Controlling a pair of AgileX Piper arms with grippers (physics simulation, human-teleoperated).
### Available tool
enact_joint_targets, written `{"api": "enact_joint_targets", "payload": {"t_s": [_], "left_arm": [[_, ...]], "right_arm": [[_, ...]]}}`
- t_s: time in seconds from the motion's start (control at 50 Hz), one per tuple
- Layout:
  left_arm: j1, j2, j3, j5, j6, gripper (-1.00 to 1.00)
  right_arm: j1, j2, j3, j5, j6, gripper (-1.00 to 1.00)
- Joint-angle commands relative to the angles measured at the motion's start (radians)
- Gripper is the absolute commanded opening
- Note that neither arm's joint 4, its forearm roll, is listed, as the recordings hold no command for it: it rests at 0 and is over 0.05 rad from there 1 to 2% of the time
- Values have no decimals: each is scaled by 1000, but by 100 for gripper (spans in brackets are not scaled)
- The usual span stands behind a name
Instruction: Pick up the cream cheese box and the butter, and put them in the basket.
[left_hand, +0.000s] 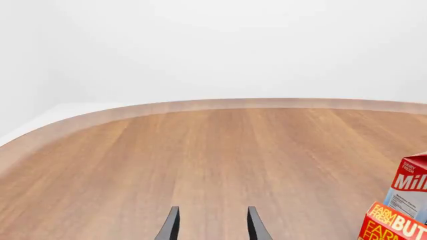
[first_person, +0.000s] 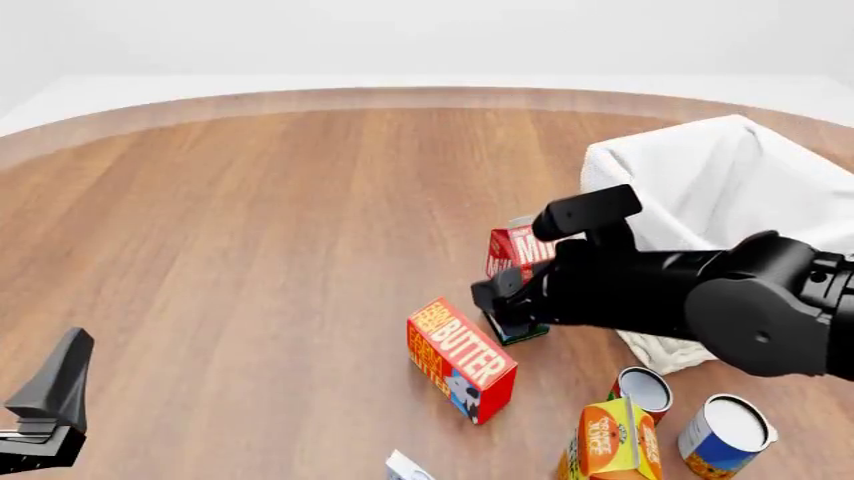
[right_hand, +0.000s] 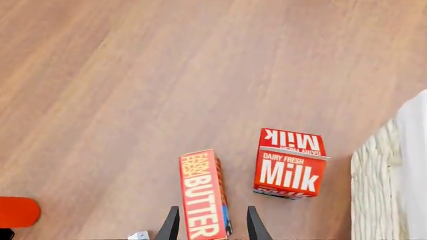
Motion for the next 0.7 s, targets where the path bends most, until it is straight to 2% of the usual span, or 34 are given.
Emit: {"api": "enact_joint_targets", "payload": {"t_s": [0.02,0.04,0.06,0.3,0.58,0.6,0.7], "left_arm": [[0,0,0,0,0,100],[0,0,0,0,0,100],[0,0,0,0,0,100],[0,0,0,0,0,100],[0,0,0,0,0,100],[0,0,0,0,0,100],[0,0,0,0,0,100]], "right_arm": [[-5,20,20,-14,11,100],[-19,23,16,-10,34,100],[-29,25,16,-10,11,100],[-40,40,41,-26,1,100],[8,56,19,-22,12,100],[52,115,31,-65,30,100],[57,133,28,-75,25,100]]}}
